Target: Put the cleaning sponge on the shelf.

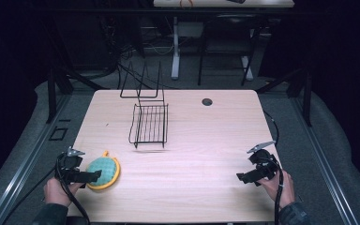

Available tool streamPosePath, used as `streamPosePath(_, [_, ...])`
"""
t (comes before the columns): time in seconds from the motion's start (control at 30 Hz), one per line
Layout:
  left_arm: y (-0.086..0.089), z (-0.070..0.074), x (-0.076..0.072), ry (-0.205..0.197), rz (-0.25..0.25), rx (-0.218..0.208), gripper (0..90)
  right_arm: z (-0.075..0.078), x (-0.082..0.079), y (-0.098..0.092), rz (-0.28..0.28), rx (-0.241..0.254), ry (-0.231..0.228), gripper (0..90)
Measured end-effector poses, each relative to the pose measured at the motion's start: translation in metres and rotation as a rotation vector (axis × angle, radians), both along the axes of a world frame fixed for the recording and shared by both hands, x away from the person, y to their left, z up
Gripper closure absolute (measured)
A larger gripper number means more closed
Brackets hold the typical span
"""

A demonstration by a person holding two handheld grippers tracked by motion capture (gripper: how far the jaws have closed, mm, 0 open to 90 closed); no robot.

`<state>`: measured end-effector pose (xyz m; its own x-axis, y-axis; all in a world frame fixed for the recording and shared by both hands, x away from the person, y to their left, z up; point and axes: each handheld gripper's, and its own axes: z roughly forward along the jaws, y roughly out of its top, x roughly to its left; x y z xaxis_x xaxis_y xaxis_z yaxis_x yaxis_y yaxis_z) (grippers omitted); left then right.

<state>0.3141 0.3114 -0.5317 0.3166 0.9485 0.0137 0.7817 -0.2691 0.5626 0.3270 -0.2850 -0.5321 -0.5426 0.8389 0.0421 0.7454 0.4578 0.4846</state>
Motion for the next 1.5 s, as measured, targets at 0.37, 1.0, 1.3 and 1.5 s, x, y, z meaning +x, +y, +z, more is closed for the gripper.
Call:
streamPosePath(0.37, [-0.001,0.001,0.001,0.009,0.0,-0.004,0.6,0.002,-0.001,0.001,0.007,-0.007,-0.01,1.7])
streamPosePath(1.0, [0.007,-0.01,0.014,0.042,0.029,-0.06,33.2,0.006,-0.003,0.006,0.023,0.01,-0.027,4.0])
streamPosePath(1.3, [0.012,-0.016,0.016,0.073,0.047,-0.145,52.1,0.006,-0.004,0.007,0.027,0.018,-0.029,4.8])
streamPosePath(1.5, [0.012,-0.016,0.016,0.05,0.046,-0.114,67.4,0.007,-0.004,0.008,0.035,0.014,-0.022,5.8])
